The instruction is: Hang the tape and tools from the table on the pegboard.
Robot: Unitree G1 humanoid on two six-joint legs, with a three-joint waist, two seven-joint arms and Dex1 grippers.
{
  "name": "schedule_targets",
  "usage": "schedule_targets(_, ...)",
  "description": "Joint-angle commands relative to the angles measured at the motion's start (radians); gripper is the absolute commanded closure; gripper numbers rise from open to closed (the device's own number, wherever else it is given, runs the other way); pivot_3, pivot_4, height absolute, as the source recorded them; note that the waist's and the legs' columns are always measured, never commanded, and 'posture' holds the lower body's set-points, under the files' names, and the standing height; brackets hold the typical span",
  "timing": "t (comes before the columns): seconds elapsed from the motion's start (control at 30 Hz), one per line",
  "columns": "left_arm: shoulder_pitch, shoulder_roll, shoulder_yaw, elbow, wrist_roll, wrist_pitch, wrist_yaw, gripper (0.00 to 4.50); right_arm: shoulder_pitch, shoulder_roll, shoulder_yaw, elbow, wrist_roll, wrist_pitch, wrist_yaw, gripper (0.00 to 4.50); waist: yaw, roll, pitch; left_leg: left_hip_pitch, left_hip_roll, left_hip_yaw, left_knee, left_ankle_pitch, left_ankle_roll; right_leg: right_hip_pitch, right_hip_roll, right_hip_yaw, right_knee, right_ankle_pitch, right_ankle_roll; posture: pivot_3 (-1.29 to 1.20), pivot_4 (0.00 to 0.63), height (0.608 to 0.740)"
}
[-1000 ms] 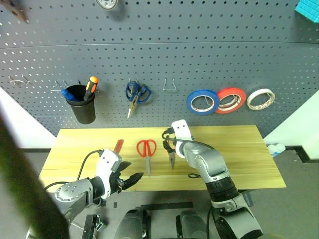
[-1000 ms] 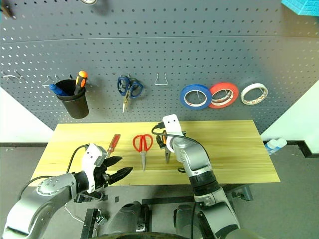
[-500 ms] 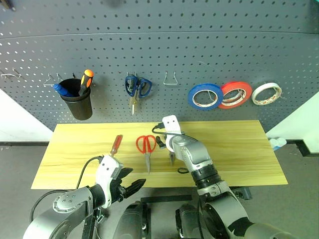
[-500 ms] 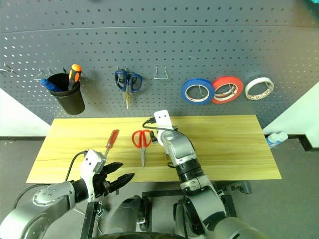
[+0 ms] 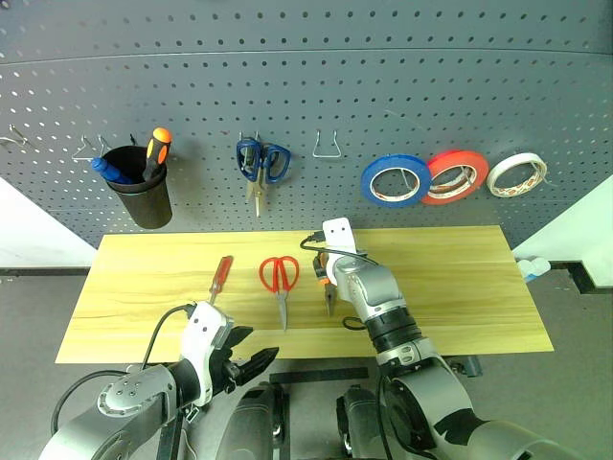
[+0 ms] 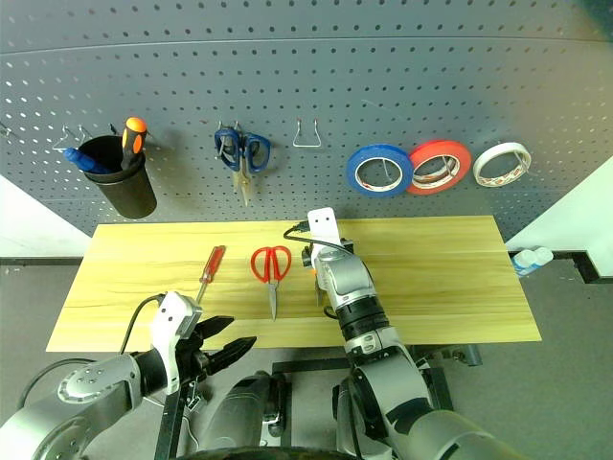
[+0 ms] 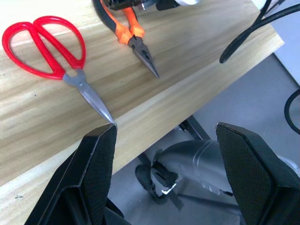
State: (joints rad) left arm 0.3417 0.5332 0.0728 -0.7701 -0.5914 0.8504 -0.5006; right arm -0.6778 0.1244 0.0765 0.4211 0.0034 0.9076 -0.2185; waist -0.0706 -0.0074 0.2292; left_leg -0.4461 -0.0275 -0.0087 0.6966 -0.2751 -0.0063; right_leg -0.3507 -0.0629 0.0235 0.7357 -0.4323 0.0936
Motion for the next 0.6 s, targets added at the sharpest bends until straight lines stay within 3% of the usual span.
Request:
schedule_targets(0.03,0.005,0.006,0.005,-0.026,-0.016,-0.004,0.005,0.99,-0.043,0.071,-0.005,-0.025,0.008,0.055,-0.008,0.02,0.0,0.0,0.001,0.0,0.0,0.0,0.0,0.0,0.0,0.0,0.0,0.0,0.0,0.0,0.0,-0.01,0.249,0.68)
schedule_targets(0.6,0.032,-0.001,-0.006,-0.053,-0.037,-0.004,0.041,0.99,-0.052,0.089,-0.005,-0.001,0.027,0.108,0.003,0.02,-0.001,-0.001,0.019,-0.003,0.0,0.0,0.0,0.0,0.0,-0.004,0.0,0.0,0.0,0.0,0.0,-0.02,0.283,0.68)
